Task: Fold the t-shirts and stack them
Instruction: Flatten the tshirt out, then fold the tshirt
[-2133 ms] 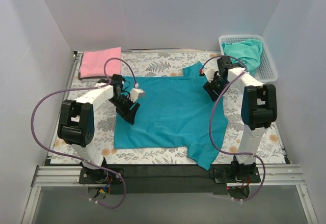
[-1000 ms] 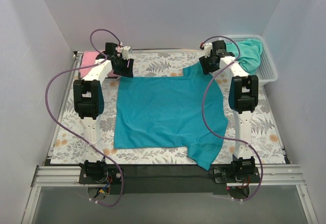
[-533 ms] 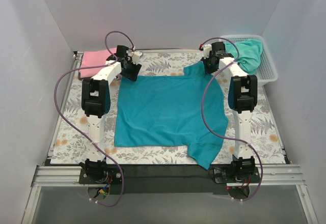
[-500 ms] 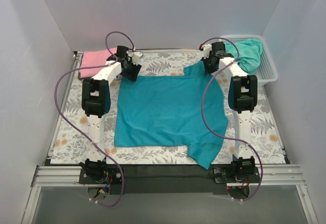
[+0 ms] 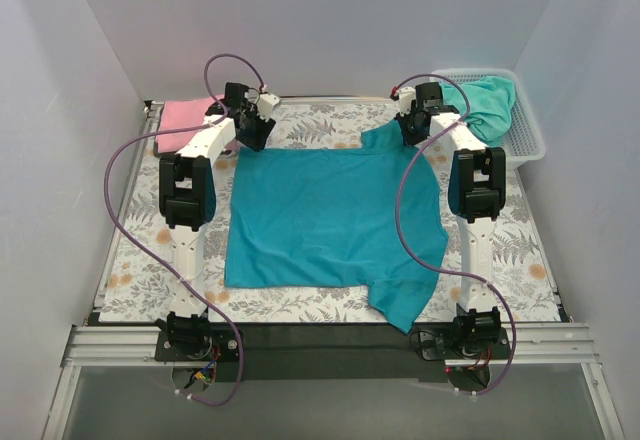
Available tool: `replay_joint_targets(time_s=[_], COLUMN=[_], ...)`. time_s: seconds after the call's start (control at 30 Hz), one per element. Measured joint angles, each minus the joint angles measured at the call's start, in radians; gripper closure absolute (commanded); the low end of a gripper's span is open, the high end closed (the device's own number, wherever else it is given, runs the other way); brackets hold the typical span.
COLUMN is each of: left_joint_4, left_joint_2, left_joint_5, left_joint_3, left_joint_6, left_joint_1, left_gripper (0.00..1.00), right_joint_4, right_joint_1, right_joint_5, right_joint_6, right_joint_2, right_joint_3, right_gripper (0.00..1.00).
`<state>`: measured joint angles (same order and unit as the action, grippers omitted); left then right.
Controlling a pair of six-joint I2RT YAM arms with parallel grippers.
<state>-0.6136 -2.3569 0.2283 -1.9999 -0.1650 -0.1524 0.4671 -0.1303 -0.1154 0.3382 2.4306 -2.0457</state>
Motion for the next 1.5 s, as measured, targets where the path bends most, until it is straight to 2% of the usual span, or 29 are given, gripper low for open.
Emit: replay_joint_targets(time_s=[0.47, 0.63, 0.67, 0.8, 1.13, 1.5], left_joint_4=[0.013, 0.007, 0.005, -0.007, -0.011, -0.015], left_joint_2=[-0.057, -0.06, -0.06, -0.06, -0.059, 0.038], left_joint_5=[-0.039, -0.042, -0.04, -0.026, -0.001, 0.053], left_joint_3=[-0.023, -0.023, -0.023, -0.023, -0.024, 0.065], left_joint_6=[0.095, 0.117, 0.12, 0.124, 0.104, 0.081], left_joint_1=[0.02, 0.027, 0.027, 0.027, 0.031, 0.055], left_gripper=[0.67, 0.82, 0.89, 1.0, 1.0, 1.0], right_joint_4=[0.002, 0.002, 0.002, 0.005, 0.031, 0.03], right_joint_1=[0.004, 0.004, 0.004, 0.004, 0.006, 0.007], right_joint_5=[0.0, 0.0, 0.0, -0.005, -0.024, -0.058], right_joint_6=[0.017, 0.026, 0.027, 0.028, 0.032, 0.054], right_joint_2=[-0.01, -0.01, -0.01, -0.012, -0.054, -0.231], right_joint_3=[0.015, 0.015, 0.015, 0.015, 0.017, 0.114], right_gripper=[0.99, 0.99, 0.99, 0.99, 0.99, 0.99])
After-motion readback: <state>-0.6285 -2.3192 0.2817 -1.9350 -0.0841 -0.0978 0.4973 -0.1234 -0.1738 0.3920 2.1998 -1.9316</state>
